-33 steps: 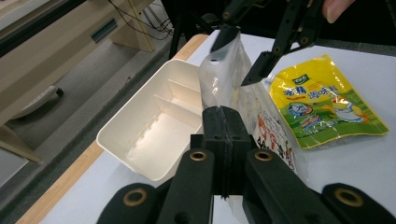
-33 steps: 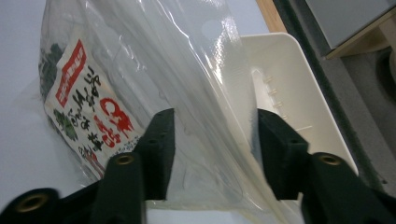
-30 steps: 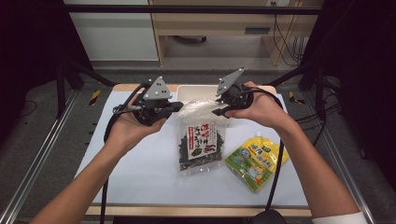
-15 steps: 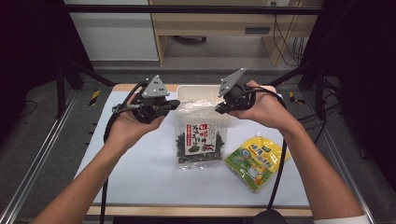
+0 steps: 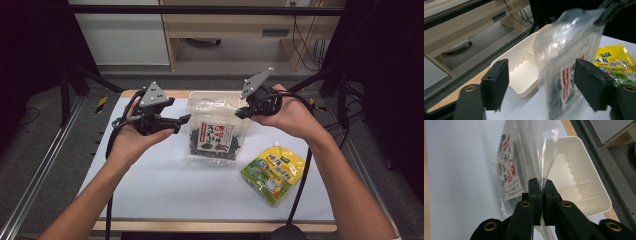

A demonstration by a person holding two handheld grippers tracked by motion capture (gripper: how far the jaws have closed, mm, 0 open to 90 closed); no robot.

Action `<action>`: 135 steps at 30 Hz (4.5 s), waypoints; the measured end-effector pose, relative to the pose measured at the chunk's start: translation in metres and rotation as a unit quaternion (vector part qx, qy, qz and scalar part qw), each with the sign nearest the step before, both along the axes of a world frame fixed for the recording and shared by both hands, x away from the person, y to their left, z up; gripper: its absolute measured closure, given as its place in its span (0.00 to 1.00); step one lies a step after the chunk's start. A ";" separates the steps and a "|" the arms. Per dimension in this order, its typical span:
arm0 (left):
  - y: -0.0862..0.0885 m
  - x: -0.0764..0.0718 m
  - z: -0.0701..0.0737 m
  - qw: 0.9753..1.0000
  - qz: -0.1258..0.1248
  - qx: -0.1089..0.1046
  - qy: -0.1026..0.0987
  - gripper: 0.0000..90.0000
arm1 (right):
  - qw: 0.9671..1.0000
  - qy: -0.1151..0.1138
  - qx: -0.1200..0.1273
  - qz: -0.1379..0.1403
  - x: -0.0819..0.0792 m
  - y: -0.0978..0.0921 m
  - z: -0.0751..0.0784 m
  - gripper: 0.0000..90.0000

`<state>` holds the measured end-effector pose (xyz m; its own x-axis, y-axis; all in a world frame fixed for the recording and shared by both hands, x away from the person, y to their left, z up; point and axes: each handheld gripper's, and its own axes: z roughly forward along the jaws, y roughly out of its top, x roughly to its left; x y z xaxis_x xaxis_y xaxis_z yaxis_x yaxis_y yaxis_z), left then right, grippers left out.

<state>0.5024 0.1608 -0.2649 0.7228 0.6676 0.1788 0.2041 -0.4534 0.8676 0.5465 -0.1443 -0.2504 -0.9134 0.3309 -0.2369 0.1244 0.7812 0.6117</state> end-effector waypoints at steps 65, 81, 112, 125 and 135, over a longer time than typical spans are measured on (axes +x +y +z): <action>0.083 -0.042 -0.184 0.988 0.103 0.027 0.114 0.09 | 0.960 -0.010 0.081 -0.267 0.080 0.034 0.060 0.99; 0.080 -0.042 -0.185 0.988 0.098 0.033 0.116 0.09 | 0.962 0.018 0.069 -0.265 0.092 0.047 0.035 0.99; 0.075 -0.043 -0.188 0.988 0.093 0.041 0.120 0.09 | 0.962 0.032 0.100 -0.253 0.107 0.042 -0.006 0.96; 0.076 -0.042 -0.188 0.987 0.095 0.044 0.120 0.09 | 0.957 -0.002 0.144 -0.250 0.103 0.035 -0.016 0.69; 0.076 -0.042 -0.188 0.987 0.094 0.044 0.120 0.09 | 0.956 -0.007 0.163 -0.243 0.099 0.038 -0.017 0.52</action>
<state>0.4603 0.2373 -0.4533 0.6161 0.7835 0.0812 0.4862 -0.4594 0.7434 0.6452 -0.1061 -0.2678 -0.6314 0.7732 -0.0593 0.4144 0.4011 0.8170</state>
